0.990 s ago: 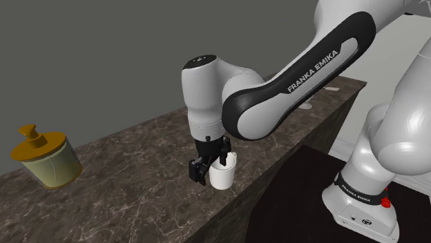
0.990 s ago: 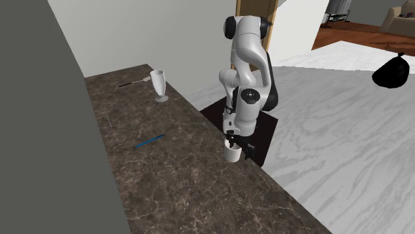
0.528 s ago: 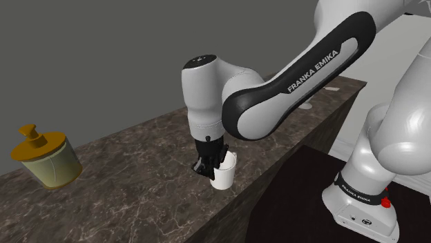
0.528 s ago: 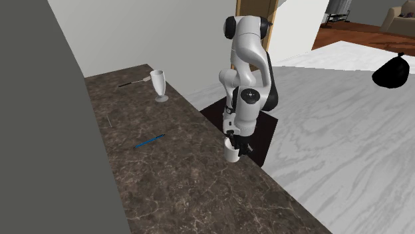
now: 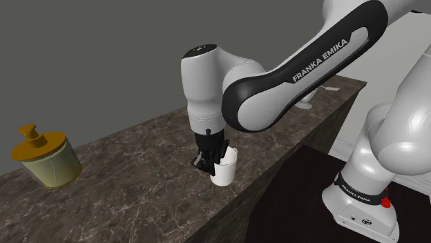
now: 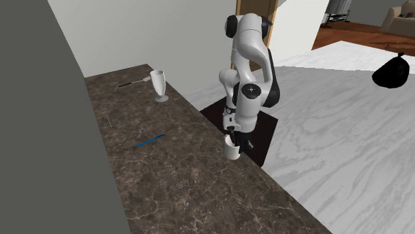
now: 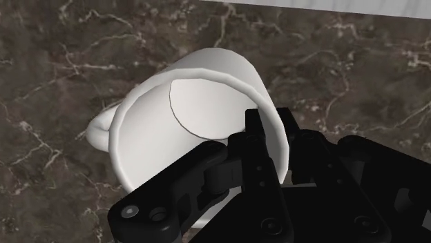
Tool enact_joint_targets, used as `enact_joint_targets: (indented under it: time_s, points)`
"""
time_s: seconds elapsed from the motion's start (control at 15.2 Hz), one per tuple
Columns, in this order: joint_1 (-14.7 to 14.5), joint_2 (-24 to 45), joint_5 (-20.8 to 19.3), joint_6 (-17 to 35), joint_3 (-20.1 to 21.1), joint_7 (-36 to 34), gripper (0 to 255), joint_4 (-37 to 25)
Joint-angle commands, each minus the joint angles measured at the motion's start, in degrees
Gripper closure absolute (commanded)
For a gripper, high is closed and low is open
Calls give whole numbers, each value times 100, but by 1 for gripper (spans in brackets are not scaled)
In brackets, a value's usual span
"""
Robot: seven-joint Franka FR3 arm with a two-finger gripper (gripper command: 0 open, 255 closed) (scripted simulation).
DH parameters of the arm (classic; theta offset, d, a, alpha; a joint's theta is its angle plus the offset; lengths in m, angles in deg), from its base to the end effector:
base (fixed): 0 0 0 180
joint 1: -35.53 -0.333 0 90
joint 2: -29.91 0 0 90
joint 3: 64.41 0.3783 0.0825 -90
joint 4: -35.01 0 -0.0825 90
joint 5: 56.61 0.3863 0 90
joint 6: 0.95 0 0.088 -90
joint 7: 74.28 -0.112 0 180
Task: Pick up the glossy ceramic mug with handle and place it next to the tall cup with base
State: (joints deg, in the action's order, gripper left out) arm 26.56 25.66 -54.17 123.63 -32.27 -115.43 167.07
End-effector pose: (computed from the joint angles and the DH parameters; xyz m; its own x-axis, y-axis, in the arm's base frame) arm 0.3681 0.3275 0.4223 0.9985 -0.0297 -0.0465 -0.0275 -0.9984 0.0487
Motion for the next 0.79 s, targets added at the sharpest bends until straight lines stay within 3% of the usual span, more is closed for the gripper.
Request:
enact_joint_targets:
  time_s: [0.0, 0.73]
  points:
    - [1, -85, 47, -179, -13, 39, 255, -105]
    - [-2, -505, 244, -1049, -104, 206, 255, -604]
